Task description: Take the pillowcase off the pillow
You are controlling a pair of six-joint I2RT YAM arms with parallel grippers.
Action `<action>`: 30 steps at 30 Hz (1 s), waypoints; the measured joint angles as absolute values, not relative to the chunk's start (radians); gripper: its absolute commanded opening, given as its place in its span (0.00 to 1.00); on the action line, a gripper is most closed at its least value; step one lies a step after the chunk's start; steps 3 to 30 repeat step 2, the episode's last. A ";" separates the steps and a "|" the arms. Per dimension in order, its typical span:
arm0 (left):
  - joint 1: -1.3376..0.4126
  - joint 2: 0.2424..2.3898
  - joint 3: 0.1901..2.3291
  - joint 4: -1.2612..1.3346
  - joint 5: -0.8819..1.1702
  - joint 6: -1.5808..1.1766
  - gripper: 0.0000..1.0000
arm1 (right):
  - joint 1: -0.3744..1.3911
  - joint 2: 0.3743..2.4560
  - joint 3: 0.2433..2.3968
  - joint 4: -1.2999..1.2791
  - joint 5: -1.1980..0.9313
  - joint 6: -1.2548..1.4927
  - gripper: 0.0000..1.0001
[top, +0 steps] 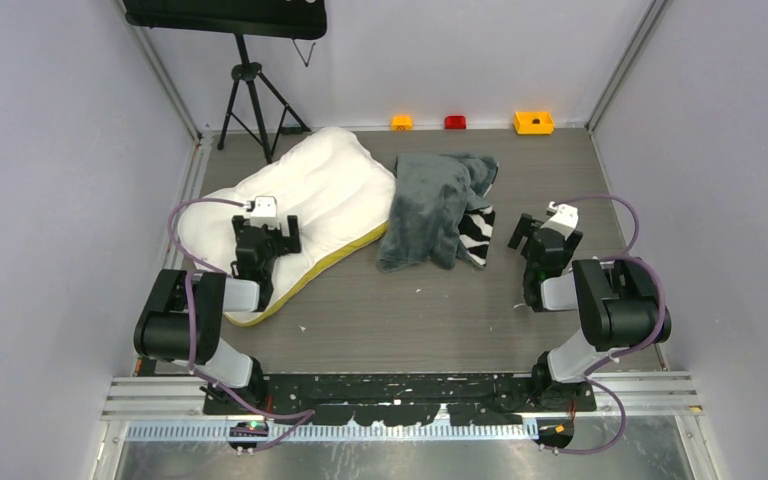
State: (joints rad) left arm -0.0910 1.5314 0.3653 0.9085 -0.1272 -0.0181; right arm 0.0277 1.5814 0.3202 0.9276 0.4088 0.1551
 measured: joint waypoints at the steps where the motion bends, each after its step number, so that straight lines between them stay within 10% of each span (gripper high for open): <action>1: -0.091 1.531 0.365 0.908 -0.127 -0.018 1.00 | 0.028 1.581 0.320 0.928 0.408 0.156 0.94; 30: -0.091 1.531 0.365 0.908 -0.127 -0.018 1.00 | 0.028 1.581 0.320 0.928 0.408 0.156 0.95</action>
